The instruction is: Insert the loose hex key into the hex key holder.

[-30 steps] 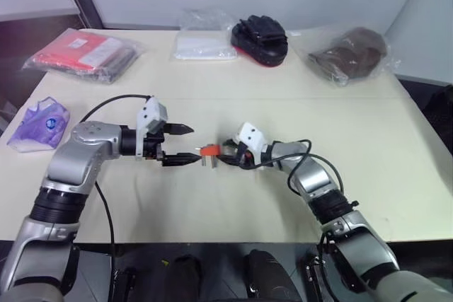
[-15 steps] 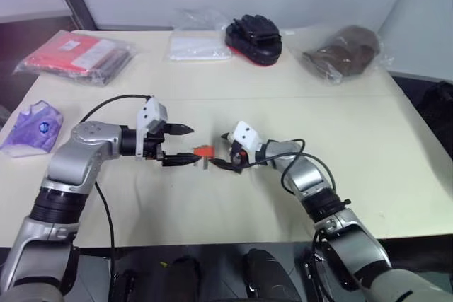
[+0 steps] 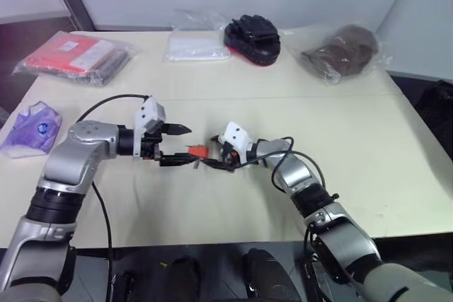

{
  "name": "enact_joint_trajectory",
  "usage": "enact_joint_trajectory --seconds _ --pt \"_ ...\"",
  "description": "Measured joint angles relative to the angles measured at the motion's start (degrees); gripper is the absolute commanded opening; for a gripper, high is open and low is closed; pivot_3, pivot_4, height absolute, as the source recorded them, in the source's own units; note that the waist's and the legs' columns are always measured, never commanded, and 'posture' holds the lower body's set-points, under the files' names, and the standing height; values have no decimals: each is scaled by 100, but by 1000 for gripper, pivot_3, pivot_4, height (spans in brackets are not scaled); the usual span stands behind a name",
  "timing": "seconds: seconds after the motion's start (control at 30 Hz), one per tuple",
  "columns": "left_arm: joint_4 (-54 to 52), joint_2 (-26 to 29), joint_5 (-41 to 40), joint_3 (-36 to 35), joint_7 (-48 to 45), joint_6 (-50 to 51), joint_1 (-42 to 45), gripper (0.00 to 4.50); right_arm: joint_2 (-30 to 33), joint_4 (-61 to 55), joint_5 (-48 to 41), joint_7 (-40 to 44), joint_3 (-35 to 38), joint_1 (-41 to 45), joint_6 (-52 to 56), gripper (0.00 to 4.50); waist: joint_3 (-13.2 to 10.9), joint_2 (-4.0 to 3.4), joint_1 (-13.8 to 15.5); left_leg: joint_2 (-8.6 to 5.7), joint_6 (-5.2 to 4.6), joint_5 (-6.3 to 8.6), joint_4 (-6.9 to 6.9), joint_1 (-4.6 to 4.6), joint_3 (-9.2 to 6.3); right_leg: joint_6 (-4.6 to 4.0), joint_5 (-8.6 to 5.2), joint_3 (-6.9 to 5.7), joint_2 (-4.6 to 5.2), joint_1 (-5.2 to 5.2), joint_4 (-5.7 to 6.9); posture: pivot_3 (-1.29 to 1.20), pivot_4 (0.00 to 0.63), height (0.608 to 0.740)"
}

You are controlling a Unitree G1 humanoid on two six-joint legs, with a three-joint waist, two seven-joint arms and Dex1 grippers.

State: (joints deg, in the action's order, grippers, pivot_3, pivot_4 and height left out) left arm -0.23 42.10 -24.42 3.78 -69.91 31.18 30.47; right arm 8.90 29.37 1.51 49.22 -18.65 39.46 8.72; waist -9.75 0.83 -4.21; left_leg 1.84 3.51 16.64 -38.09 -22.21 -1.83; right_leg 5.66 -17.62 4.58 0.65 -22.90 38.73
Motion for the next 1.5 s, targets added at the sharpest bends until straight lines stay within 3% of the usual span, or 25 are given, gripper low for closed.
enact_joint_trajectory --seconds 0.1,0.13,0.37,0.53,0.73,1.1,1.5 --pt "0 0 0 0 9 -1 -1 4500 -31 11 2 69 -73 -2 -53 1181 0 0 3 0 0 0 0 3 0 0 0 0 0 1 4 0 150 740" --pt "0 0 0 0 13 -3 -7 4500 -34 15 9 67 -84 -2 -63 968 0 0 7 -1 0 0 0 3 0 0 0 1 1 1 5 0 150 740" --pt "-1 -1 0 -3 39 -7 -59 4500 -11 11 84 48 -142 -17 -211 982 0 0 9 -1 0 0 -1 4 0 0 0 1 1 2 8 0 150 740" --pt "9 -27 -3 -2 43 -9 -54 4500 242 -355 586 -416 -398 -189 -832 982 0 0 30 -4 0 0 -2 2 1 0 0 1 4 1 9 0 150 740" --pt "348 -245 3 2 3 -76 230 4500 1233 -1173 1808 -1358 -606 -314 -1527 982 -2 -2 191 -13 1 -1 -15 -12 5 1 -1 -3 11 3 -5 0 150 740" --pt "1088 -883 7 103 -170 -271 1032 4500 2731 -2605 3748 -2834 -355 -622 -2405 982 -3 -1 157 -8 1 -1 -7 -29 12 1 -1 4 2 -24 -7 0 150 740" --pt "1563 -1275 -245 94 -570 -243 1618 4500 3293 -3904 3416 -2899 292 -920 -3486 982 -4 1 174 -9 1 -1 -10 -29 14 1 -1 4 4 -17 -9 0 150 740"
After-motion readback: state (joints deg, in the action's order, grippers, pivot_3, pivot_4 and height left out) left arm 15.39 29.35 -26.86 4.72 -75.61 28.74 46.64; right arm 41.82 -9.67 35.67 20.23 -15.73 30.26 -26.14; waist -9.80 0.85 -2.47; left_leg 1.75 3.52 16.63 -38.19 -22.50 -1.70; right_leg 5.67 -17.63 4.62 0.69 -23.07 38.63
